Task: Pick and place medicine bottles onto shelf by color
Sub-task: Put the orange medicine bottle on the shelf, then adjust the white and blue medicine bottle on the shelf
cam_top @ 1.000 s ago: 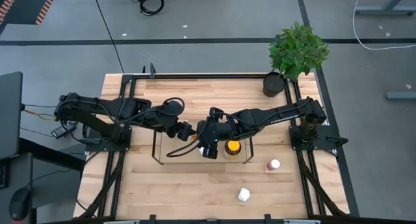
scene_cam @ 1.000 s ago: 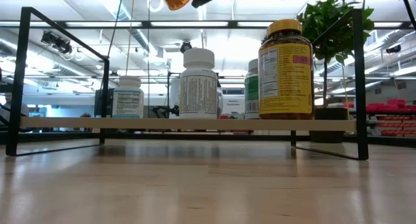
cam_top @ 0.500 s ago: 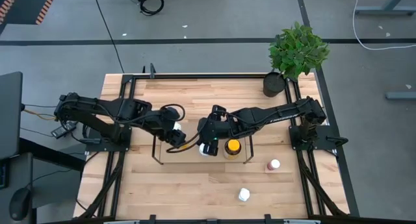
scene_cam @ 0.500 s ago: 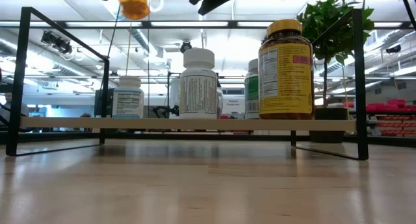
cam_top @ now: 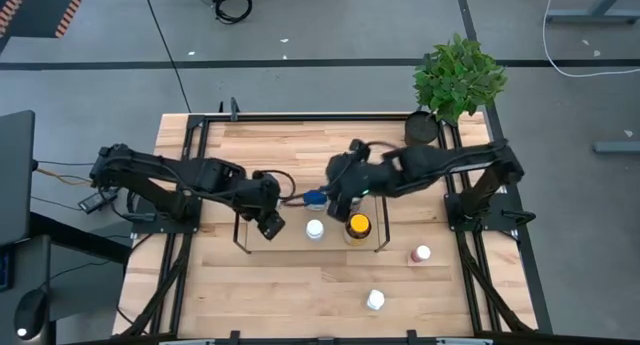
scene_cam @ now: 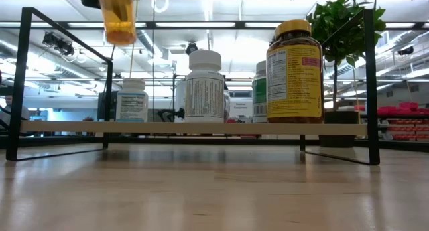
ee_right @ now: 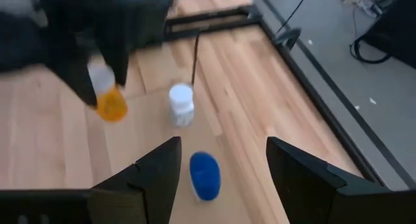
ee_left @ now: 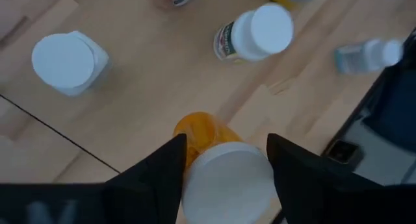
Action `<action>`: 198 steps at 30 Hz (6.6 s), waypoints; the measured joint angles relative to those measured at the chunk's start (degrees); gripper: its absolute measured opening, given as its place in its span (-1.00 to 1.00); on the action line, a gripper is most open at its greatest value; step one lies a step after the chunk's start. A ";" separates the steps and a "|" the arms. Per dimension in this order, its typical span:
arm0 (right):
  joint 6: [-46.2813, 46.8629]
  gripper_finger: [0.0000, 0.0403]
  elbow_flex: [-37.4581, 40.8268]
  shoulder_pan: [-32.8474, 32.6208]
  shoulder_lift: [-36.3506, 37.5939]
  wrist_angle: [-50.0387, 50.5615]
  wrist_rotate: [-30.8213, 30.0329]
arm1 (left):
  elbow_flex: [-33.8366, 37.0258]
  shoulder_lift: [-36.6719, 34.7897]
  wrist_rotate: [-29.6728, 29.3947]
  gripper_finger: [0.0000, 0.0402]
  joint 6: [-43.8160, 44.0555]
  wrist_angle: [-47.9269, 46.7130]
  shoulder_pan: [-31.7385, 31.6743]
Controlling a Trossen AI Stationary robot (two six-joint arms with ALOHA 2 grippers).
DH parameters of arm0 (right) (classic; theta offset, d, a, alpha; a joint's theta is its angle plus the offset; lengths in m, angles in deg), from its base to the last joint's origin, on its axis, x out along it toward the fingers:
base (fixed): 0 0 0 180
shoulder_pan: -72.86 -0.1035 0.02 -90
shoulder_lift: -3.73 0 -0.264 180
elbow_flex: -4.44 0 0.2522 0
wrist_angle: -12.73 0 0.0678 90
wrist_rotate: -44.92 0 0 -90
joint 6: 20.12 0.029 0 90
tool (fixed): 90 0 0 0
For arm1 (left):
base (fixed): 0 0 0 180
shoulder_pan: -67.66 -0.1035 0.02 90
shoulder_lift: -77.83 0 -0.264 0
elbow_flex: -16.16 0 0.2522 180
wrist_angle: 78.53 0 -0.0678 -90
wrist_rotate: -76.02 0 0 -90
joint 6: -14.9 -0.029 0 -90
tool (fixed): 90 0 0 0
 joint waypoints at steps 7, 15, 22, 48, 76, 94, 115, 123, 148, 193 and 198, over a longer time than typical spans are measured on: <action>0.77 0.15 -0.07 -0.02 7.10 0.19 -2.06 | 0.02 4.73 1.00 0.05 -7.10 2.72 -0.02; 0.77 0.15 -0.09 0.00 11.39 0.41 -4.36 | 0.00 10.00 3.22 0.04 -16.13 7.52 -0.58; 1.28 0.15 -0.09 0.00 11.43 0.89 -4.57 | 0.04 15.45 8.51 0.04 -21.58 6.89 -1.73; 3.76 0.15 -0.09 -0.02 11.36 3.97 -4.29 | 0.02 19.64 8.62 0.05 -32.42 9.12 -3.39; 3.74 0.15 -0.09 -0.04 11.36 4.18 -4.07 | -0.22 19.13 8.64 0.28 -32.89 7.07 -4.41; 0.28 0.15 -0.09 -0.04 11.34 6.76 -4.07 | -15.18 18.75 -0.02 0.20 -38.95 -14.29 -5.92; -3.21 0.15 -0.09 -0.04 11.34 7.00 -4.07 | -12.92 18.01 -3.73 0.36 -54.29 -24.91 -13.66; -3.57 0.15 -0.09 0.00 11.34 6.96 -6.59 | -12.34 17.90 -5.98 0.70 -59.61 -22.32 -13.66; 0.87 0.15 -0.09 0.02 11.34 6.89 -10.52 | -3.65 18.14 -6.35 0.77 -61.51 -14.29 -14.36; -0.04 0.15 -0.09 0.04 11.34 6.89 -10.54 | -3.67 18.15 -1.66 -0.08 -59.39 -5.09 -13.94; 0.16 0.15 -0.09 0.04 11.34 6.89 -10.55 | -3.67 18.15 -1.52 -0.08 -59.47 -4.34 -13.60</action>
